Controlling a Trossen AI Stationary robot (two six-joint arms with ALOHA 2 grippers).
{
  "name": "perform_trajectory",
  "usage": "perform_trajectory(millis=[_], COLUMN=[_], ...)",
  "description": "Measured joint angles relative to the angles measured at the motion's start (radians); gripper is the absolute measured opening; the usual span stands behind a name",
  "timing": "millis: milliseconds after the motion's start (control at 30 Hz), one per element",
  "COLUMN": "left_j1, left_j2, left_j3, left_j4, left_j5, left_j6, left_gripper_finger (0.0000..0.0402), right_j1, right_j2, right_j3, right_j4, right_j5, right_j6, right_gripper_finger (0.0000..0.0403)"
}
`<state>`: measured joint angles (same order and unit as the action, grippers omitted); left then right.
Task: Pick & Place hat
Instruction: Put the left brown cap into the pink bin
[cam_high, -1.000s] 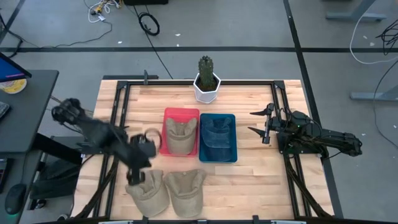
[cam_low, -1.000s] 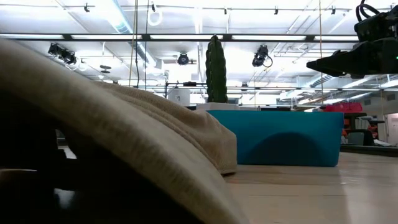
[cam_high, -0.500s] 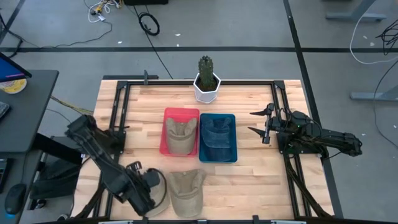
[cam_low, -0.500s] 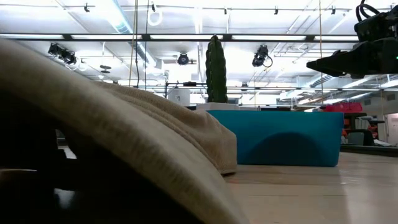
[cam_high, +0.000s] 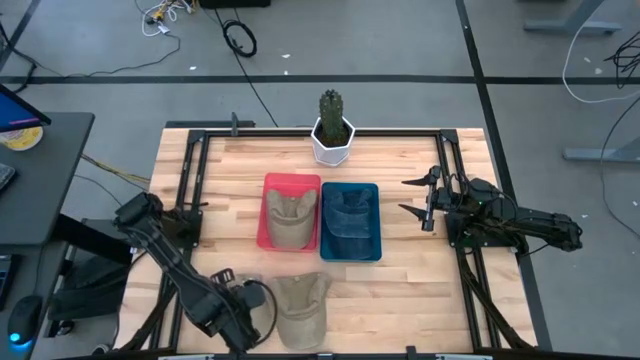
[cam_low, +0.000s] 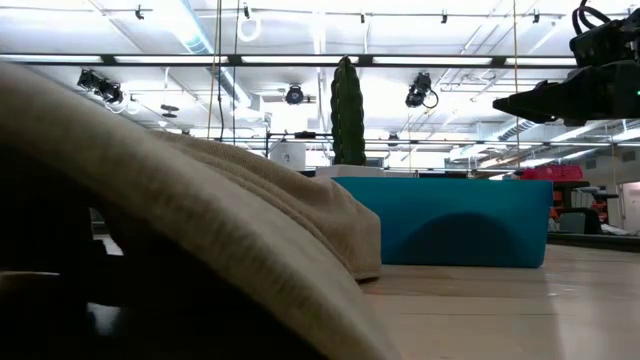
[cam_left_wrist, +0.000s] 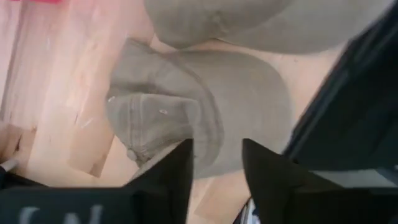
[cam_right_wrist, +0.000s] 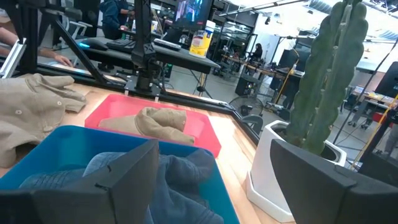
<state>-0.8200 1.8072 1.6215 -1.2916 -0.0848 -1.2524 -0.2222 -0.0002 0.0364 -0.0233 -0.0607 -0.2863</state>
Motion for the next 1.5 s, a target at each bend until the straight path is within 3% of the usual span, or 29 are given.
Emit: perform_trajectory(millis=[167,333,467,733,1067,1233,1300,1400,1500], left_j1=[-0.013,-0.025,-0.026,-0.030,-0.029,-0.029,-0.029,-0.020,-0.021], left_j2=[0.000,0.000,-0.001,-0.003,-0.010,-0.010,-0.017,-0.029,-0.050], left_j3=[-0.066,-0.151,-0.194,-0.290,-0.427,-0.441,-0.442,-0.445,-0.446], left_j4=[0.031,0.173,0.263,0.269,0.517,0.534,0.540,0.523,0.508], left_j5=[-0.023,0.014,0.018,0.050,0.139,0.138,0.139,0.156,0.160], left_j6=[-0.092,-0.124,-0.123,-0.147,-0.162,-0.151,-0.142,-0.142,-0.189], left_gripper_finger=[0.0200,0.0229,0.0230,0.0225,0.0219,0.0180,0.0137,0.0039,0.0014], right_j1=[0.000,0.000,0.000,0.000,0.000,0.000,0.000,0.000,0.000], right_j2=[0.000,0.000,0.000,0.000,0.000,0.000,0.000,0.000,0.000], right_j3=[0.000,0.000,0.000,0.000,0.000,0.000,0.000,0.000,0.000], right_j4=[0.000,0.000,0.000,0.000,0.000,0.000,0.000,0.000,0.000], right_j5=[0.000,0.000,0.000,0.000,0.000,0.000,0.000,0.000,0.000], right_j6=[0.000,0.000,0.000,0.000,0.000,0.000,0.000,0.000,0.000], right_gripper_finger=[0.0312,0.0312,0.0312,0.0312,0.0312,0.0312,0.0312,0.0312,0.0312])
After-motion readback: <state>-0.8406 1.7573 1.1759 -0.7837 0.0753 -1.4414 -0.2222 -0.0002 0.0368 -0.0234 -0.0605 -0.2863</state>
